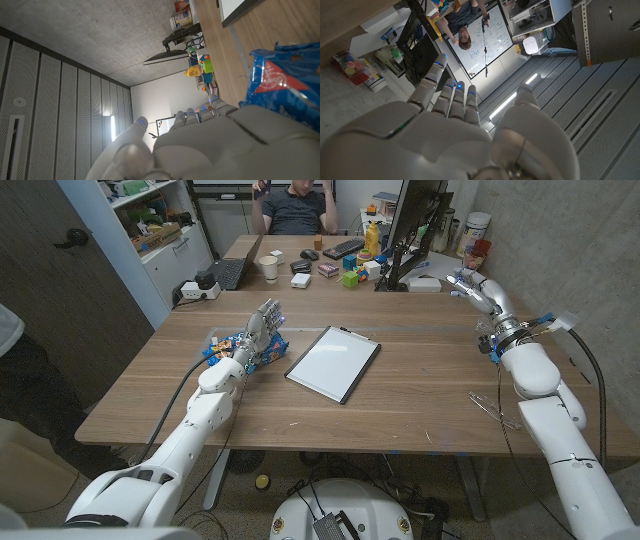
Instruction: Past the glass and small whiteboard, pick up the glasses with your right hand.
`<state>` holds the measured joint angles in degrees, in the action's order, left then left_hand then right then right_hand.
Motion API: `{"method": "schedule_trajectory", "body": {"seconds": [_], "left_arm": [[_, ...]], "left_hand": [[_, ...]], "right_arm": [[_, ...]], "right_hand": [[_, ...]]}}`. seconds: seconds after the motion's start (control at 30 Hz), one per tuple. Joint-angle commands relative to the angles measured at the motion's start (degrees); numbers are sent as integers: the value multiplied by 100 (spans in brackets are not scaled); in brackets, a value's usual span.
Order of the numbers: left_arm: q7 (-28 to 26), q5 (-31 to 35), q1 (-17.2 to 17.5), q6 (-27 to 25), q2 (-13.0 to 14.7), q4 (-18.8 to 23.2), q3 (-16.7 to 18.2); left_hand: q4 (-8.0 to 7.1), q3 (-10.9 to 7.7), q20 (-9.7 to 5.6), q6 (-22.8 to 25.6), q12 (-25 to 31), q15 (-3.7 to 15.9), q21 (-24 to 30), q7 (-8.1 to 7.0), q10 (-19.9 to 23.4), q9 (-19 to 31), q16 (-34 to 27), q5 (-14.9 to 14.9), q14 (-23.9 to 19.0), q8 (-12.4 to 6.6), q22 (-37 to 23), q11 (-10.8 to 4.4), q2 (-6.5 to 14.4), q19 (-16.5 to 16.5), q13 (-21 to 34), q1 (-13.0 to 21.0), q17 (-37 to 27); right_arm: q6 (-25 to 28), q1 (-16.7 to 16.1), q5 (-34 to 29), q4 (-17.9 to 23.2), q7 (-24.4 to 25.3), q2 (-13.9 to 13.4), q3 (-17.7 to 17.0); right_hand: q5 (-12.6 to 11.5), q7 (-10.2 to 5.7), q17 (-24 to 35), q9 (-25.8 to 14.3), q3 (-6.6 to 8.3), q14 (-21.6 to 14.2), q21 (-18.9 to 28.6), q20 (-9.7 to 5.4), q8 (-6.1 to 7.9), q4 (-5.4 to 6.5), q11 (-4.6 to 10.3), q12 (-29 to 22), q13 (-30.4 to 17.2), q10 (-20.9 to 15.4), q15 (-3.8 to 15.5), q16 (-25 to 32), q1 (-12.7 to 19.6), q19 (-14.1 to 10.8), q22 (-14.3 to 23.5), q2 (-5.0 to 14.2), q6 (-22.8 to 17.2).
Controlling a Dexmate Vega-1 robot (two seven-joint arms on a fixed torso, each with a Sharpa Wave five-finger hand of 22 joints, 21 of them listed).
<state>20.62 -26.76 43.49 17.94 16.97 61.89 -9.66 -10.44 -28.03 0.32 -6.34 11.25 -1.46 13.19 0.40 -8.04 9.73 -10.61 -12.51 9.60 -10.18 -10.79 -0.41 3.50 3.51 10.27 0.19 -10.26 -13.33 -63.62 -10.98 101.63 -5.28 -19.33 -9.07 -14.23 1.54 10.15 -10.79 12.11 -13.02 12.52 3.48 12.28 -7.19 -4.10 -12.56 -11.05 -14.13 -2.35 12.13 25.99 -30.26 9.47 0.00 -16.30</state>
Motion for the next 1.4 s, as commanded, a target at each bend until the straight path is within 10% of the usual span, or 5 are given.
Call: {"method": "schedule_trajectory", "body": {"seconds": [0.03,1.4], "left_arm": [[226,-16,-26,99,-6,-32,25],[671,-55,-160,257,-60,-234,-37]], "left_hand": [[-2,33,31,31,28,5,14,2,5,23,-22,-24,134,-34,-31,-15,499,7,13,9,-25],[-3,73,31,41,30,-4,13,6,35,23,-19,-34,117,-29,-31,-7,508,-8,14,10,-25]], "right_arm": [[-20,-622,-457,1056,-97,-39,-643],[-483,-2245,-3471,3652,-360,1230,-2816]], "right_hand": [[31,-16,6,-18,9,-69,-13,31,-4,-46,18,6,-26,-57,5,4,102,-60,8,5,25],[46,-206,11,-25,186,69,-163,-16,-52,-220,249,119,-32,108,115,-114,616,18,2,143,31]]}}
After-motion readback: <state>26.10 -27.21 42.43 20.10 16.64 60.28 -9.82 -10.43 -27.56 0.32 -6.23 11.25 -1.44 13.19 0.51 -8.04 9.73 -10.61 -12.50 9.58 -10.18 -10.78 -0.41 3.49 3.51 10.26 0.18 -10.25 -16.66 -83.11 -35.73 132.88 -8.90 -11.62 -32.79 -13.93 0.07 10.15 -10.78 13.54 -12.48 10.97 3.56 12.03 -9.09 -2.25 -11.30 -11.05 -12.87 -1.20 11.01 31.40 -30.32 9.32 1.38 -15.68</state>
